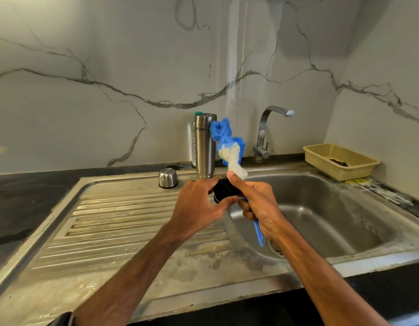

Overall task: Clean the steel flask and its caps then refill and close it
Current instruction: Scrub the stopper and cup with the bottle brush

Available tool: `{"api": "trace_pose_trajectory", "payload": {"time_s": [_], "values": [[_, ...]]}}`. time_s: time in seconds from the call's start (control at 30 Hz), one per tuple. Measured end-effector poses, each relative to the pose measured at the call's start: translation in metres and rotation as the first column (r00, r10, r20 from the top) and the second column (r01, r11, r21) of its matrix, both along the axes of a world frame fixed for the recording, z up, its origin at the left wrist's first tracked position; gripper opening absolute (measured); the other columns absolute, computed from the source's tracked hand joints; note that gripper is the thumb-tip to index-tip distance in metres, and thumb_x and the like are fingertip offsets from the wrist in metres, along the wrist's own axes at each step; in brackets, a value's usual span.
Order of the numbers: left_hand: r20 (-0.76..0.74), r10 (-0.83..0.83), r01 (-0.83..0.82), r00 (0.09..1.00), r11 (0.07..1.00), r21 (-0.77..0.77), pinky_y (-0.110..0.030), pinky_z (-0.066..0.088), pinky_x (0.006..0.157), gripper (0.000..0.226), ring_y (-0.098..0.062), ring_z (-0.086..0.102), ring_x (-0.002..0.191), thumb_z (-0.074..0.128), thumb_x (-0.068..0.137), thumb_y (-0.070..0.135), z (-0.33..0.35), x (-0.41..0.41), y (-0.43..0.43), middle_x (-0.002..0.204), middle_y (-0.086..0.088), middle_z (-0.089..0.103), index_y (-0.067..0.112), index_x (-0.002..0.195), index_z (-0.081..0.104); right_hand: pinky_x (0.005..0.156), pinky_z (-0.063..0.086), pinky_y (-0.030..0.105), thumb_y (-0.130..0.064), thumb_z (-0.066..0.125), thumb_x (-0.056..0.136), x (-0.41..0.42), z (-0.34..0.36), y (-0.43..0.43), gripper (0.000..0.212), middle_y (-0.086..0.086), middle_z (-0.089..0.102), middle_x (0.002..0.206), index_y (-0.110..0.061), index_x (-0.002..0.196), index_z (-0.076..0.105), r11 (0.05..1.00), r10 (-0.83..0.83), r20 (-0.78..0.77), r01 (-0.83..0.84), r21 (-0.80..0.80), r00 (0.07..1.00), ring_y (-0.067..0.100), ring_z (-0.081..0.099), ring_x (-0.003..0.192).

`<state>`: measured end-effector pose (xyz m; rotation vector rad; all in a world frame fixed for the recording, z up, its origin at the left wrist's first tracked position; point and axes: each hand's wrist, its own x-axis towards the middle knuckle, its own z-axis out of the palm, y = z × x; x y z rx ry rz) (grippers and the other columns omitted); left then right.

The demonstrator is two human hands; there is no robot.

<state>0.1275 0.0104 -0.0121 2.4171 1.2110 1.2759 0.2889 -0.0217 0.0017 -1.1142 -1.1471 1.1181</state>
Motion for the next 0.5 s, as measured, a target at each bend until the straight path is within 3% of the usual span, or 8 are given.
{"api": "trace_pose_trajectory", "payload": {"time_s": [0.27,0.43,0.5], "values": [[-0.022,-0.014,0.016,1.0,0.999,0.052,-0.038,0.056,0.093,0.056,-0.004,0.071,0.091,0.064,0.082,0.065,0.0002,0.0019,-0.0005,0.1,0.012,0.076,0.027,0.122,0.069,0.036,0.029,0.02,-0.039,0.064,0.095,0.0034,-0.0018,-0.0017,0.034,-0.001,0.046,0.048,-0.007,0.086,0.069,0.998,-0.036,-0.042,0.038,0.047,0.998,0.009,0.032,0.04],[0.013,-0.032,0.032,0.999,0.999,0.039,-0.032,0.059,0.087,0.052,-0.001,0.071,0.092,0.069,0.083,0.061,0.0044,0.0012,-0.0037,0.101,0.013,0.076,0.026,0.121,0.071,0.036,0.028,0.021,-0.047,0.065,0.092,0.003,-0.0027,0.0015,0.041,0.005,0.05,0.054,-0.01,0.076,0.07,0.995,-0.056,-0.037,0.059,0.075,0.998,0.01,0.032,0.039],[0.059,0.015,-0.016,0.998,1.0,0.015,-0.028,0.06,0.084,0.049,0.001,0.069,0.092,0.074,0.082,0.058,0.0062,-0.0049,-0.0017,0.101,0.013,0.076,0.026,0.119,0.072,0.037,0.029,0.021,-0.054,0.062,0.092,0.0012,-0.0036,0.0072,0.046,0.007,0.065,0.065,-0.012,0.08,0.075,0.99,-0.111,-0.002,0.11,0.093,0.994,0.008,0.034,0.038]]}}
